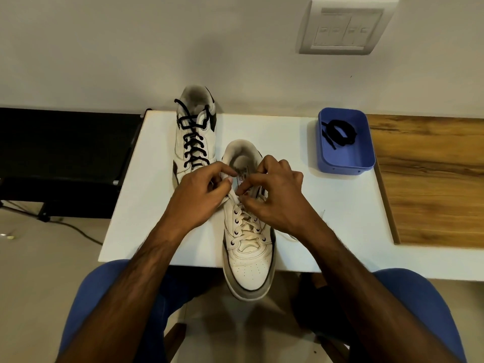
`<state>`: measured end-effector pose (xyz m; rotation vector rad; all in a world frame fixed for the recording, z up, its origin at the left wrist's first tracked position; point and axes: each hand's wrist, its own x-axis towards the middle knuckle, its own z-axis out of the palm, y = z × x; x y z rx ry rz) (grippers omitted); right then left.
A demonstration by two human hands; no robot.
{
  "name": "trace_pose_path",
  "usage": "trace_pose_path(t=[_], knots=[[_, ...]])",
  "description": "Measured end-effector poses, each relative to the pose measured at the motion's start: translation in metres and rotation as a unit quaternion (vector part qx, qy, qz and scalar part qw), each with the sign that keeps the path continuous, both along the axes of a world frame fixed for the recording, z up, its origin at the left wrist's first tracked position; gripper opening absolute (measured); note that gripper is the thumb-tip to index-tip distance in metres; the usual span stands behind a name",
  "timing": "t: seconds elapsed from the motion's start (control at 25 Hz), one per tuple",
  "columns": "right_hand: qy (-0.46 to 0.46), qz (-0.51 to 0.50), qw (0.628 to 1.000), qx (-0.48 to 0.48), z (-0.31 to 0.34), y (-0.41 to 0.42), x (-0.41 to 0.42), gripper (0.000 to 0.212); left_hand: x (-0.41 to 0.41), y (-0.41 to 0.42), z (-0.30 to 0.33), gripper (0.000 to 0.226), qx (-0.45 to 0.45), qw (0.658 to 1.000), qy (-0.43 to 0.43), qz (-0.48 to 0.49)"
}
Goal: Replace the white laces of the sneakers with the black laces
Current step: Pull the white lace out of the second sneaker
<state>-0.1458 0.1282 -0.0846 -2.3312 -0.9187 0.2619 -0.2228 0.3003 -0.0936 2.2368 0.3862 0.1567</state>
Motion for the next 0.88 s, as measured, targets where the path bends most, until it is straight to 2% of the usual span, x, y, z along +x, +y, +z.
trace_pose_path(t=[0.16,0.52,0.64,0.88], knots=[[0.003,-0.011,1.0,0.005,0.0,0.007,-0.004,0.008,-0.001,-0.001,0.0,0.018,-0.013,1.0,0.0,-0.008],[-0.005,-0.005,1.0,0.005,0.003,-0.002,-0.001,0.021,-0.001,0.0,0.0,0.02,-0.02,1.0,-0.007,-0.016],[-0.041,0.003,0.999,-0.005,-0.005,0.005,-0.006,0.013,0.0,0.0,0.0,0.018,-0.013,1.0,-0.008,-0.013],[0.008,-0.054,0.994,0.09,0.009,-0.014,0.013,0.009,0.001,0.002,-0.002,0.018,-0.012,1.0,0.0,-0.016]])
